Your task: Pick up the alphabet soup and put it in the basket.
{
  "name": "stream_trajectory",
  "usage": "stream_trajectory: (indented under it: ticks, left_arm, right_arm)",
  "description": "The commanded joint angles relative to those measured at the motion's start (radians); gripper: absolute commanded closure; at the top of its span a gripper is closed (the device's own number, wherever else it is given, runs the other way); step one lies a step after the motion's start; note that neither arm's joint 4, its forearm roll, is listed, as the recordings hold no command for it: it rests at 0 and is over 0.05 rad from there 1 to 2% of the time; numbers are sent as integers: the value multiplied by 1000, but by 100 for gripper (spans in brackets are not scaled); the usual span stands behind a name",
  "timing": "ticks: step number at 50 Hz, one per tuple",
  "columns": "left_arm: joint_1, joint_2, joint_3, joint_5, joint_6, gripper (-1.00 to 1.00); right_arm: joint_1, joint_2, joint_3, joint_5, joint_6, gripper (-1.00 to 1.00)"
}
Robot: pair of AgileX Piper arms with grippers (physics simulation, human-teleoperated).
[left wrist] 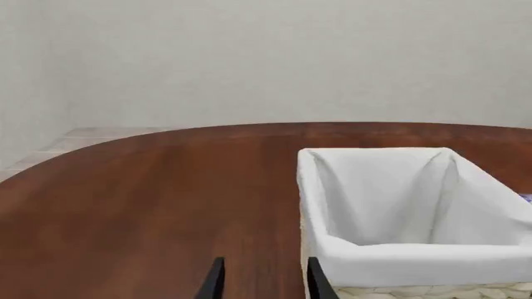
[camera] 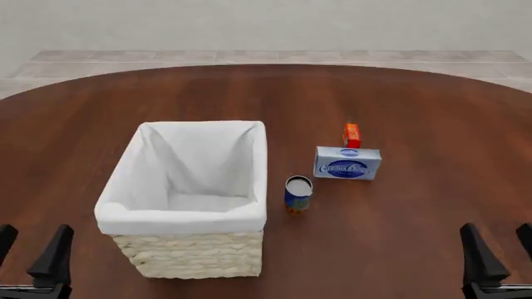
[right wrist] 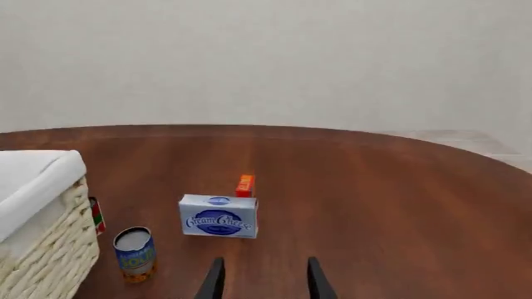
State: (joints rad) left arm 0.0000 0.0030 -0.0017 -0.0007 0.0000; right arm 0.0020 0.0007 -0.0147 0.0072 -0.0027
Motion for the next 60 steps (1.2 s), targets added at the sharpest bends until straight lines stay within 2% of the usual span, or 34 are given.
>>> stream_trajectory:
  ticks: [1, 20, 21, 22, 23, 24, 25, 28, 30, 36, 37, 41, 42, 44, 45, 46, 49, 50, 51, 53, 54, 58, 60]
  left_arm:
    - [0, 4, -3, -1, 0, -100]
    - [0, 5, -3, -1, 0, -100]
    - [0, 5, -3, -1, 0, -100]
    - [0, 5, -3, -1, 0, -100]
    - [0, 5, -3, -1, 0, -100]
    - [0, 5, -3, -1, 0, -100]
    - [0, 5, -3, -1, 0, -100]
    - [0, 5, -3, -1, 0, -100]
    - [0, 5, -3, -1, 0, -100]
    - [0, 5, -3, -1, 0, -100]
    - [0, 5, -3, -1, 0, -100]
    - [0, 5, -3, -1, 0, -100]
    - [0, 4, -3, -1, 0, -100]
    - [0, 5, -3, -1, 0, -100]
    - [0, 5, -3, -1, 0, -100]
    - [0, 5, -3, -1, 0, -100]
    - [0, 5, -3, -1, 0, -100]
    - [0, 5, -3, -1, 0, -100]
    - [0, 5, -3, -1, 0, -100]
    - [0, 5, -3, -1, 0, -100]
    - [0, 5, -3, -1, 0, -100]
    - [0, 5, -3, -1, 0, -100]
    - [0, 5, -3, -1, 0, -100]
  right_arm:
    - [-2, 0, 14, -5, 25, -100]
    - [19, 28, 14, -3, 46, -100]
    - [24, 43, 13, -14, 43, -100]
    - [14, 112, 12, -56, 11, -100]
    - [5, 95, 8, -48, 3, -100]
    - [12, 100, 0, -44, 17, -100]
    - [12, 96, -18, -26, 42, -100]
    - [19, 64, -66, 33, 56, -100]
    - [30, 74, -97, 55, 46, -100]
    - [43, 162, -164, 63, 72, -100]
    - [54, 183, -202, 86, 20, -100]
    - [59, 210, -249, 110, -1, -100]
    - [48, 283, -273, 102, -48, -100]
    - [57, 279, -289, 114, -31, -100]
    - [66, 320, -311, 122, -13, -100]
    - [111, 407, -339, 123, -2, -100]
    - [78, 375, -367, 143, 19, -100]
    - [78, 380, -372, 137, 41, -100]
    - [54, 407, -376, 127, 38, -100]
    - [53, 444, -396, 122, -10, -100]
    - [61, 434, -412, 135, 6, -100]
    - [56, 452, -486, 169, 5, -100]
    - [87, 489, -516, 180, -18, -100]
